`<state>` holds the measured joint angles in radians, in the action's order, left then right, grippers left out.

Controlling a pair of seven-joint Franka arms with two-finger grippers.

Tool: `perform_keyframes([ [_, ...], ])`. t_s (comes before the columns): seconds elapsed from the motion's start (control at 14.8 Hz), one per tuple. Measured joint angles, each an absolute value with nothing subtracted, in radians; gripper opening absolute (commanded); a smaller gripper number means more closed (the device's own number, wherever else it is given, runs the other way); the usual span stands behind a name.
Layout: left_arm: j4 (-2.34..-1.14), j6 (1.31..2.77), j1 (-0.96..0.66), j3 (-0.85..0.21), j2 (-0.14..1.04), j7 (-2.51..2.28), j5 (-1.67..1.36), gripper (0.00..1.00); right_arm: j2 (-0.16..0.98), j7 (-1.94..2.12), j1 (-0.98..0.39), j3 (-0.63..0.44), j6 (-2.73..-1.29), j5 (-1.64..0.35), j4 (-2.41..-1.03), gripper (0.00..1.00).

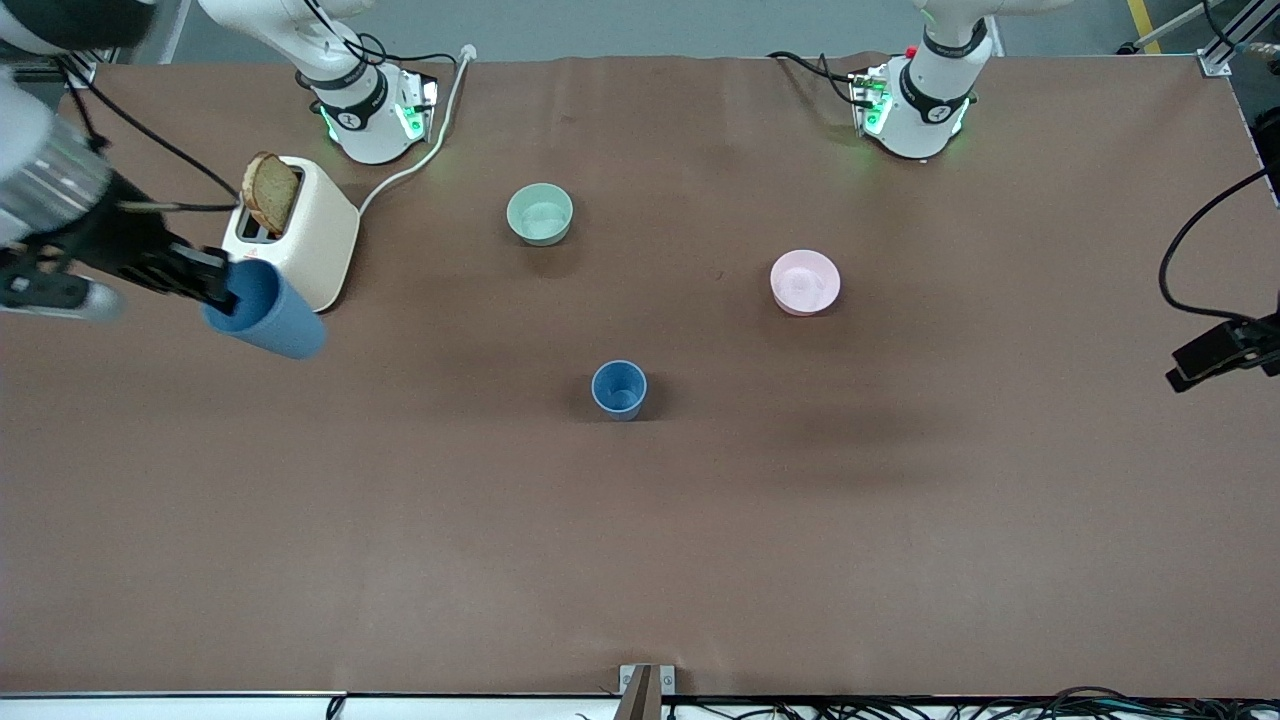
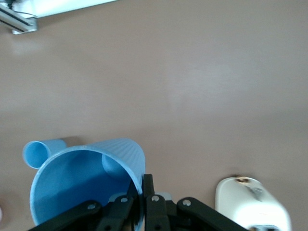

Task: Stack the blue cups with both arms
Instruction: 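Carry the held cup toward the center cup while the left gripper withdraws, then lower the held blue cup into the center cup with the right gripper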

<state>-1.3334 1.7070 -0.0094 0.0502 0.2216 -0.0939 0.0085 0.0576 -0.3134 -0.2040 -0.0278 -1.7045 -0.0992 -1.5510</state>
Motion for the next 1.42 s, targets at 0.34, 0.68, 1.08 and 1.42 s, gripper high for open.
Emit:
perform_keyframes([
  [0.34, -1.345, 1.641, -0.016, 0.041, 0.195, -0.071, 0.008, 1.00, 0.164, -0.381, -0.327, -0.027, -1.806, -0.138, -1.558, 0.02],
  [0.68, -1.451, 1.686, -0.023, 0.001, 0.122, -0.075, 0.008, 1.00, 0.290, -0.608, -0.480, -0.027, -1.987, -0.139, -1.581, 0.02],
  [1.08, -1.520, 1.714, -0.018, 0.004, 0.087, -0.075, 0.008, 1.00, 0.411, -0.708, -0.581, -0.028, -2.089, -0.139, -1.587, 0.02],
  [1.42, -1.520, 1.711, -0.018, 0.004, 0.079, -0.075, 0.008, 1.00, 0.457, -0.719, -0.616, -0.028, -2.168, -0.139, -1.599, 0.02],
])
